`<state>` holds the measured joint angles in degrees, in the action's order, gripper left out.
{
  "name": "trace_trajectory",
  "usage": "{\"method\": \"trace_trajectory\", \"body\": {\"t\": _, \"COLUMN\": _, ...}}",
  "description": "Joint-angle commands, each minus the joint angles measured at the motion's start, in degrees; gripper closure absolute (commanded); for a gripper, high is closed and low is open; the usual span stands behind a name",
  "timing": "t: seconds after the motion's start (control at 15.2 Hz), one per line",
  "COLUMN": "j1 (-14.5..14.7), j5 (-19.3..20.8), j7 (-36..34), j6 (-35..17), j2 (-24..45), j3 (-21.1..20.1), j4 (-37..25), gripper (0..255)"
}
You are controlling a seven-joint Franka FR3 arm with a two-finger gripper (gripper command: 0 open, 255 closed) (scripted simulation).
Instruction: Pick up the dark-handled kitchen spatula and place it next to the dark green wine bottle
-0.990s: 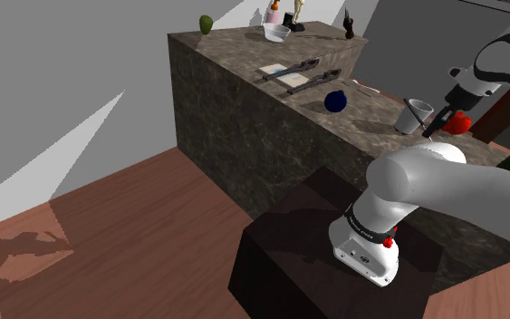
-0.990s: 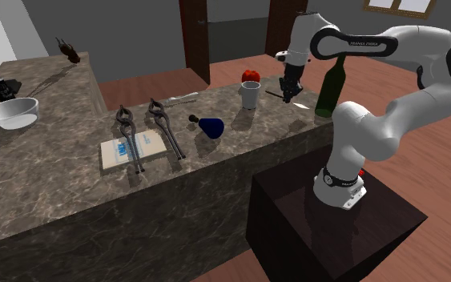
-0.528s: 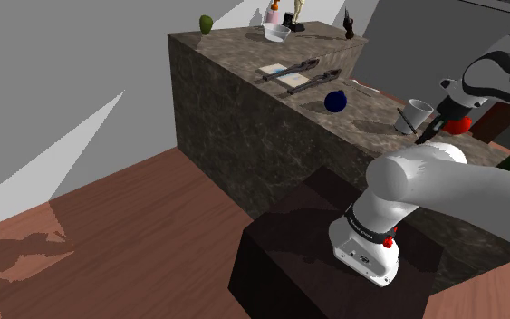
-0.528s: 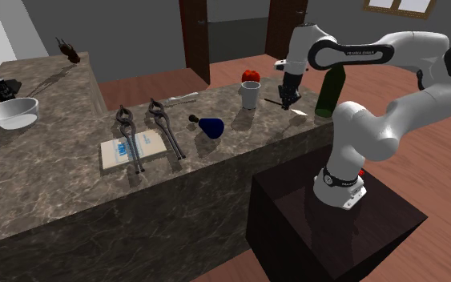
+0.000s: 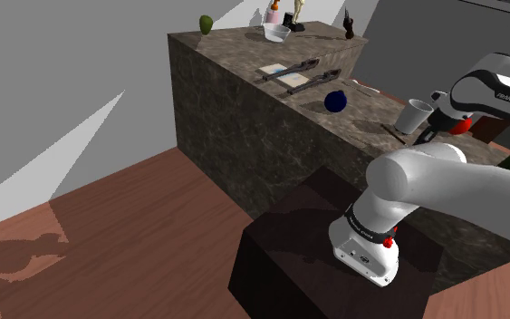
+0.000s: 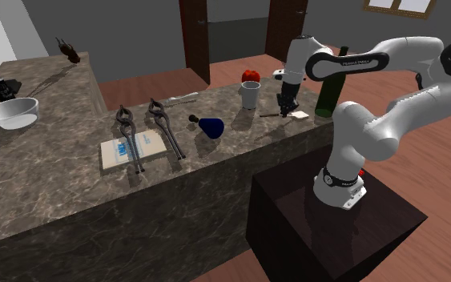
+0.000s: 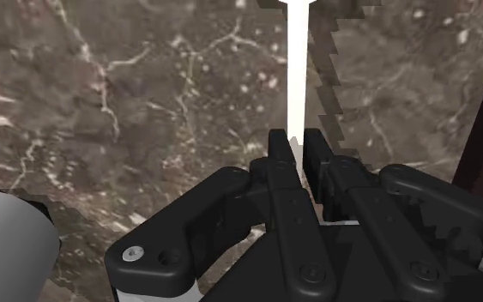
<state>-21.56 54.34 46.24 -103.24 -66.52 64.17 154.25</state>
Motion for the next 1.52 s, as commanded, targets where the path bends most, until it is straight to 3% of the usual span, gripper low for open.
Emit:
{"method": "trace_trajectory", "body": {"t": 0.0, "j1": 0.13, "j5": 1.45, "j7": -0.29, "j6": -1.43, "j2": 0.39, "j3": 1.73, "j4": 0.77, "gripper": 255}}
{"method": "trace_trajectory", "body": {"t": 0.53, "j1": 0.13, "j5": 1.45, "j7": -0.29, "j6": -1.42, "j2": 0.38, "j3": 1.72, "j4": 0.77, "gripper": 255}}
{"method": "trace_trajectory", "body": {"t": 0.59, "j1": 0.13, "j5": 1.45, "j7": -0.29, "j6": -1.42, "j2": 0.38, "j3": 1.72, "j4": 0.77, "gripper": 0}}
{"method": "trace_trajectory", "body": {"t": 0.92, "j1": 0.13, "j5": 1.45, "j7": -0.29, "j6": -1.42, "j2": 0.38, "j3": 1.72, "j4": 0.77, "gripper": 0}}
{"method": "trace_trajectory", "body": {"t": 1.19, "j1": -0.17, "j5": -4.59, "j7": 1.01, "j6": 4.71, "j2": -0.95, "j3": -5.41, "j4": -3.11, "gripper": 0}}
{"method": "trace_trajectory", "body": {"t": 1.45, "j1": -0.16, "j5": -4.59, "j7": 1.01, "j6": 4.73, "j2": -0.96, "j3": -5.40, "j4": -3.11, "gripper": 0}}
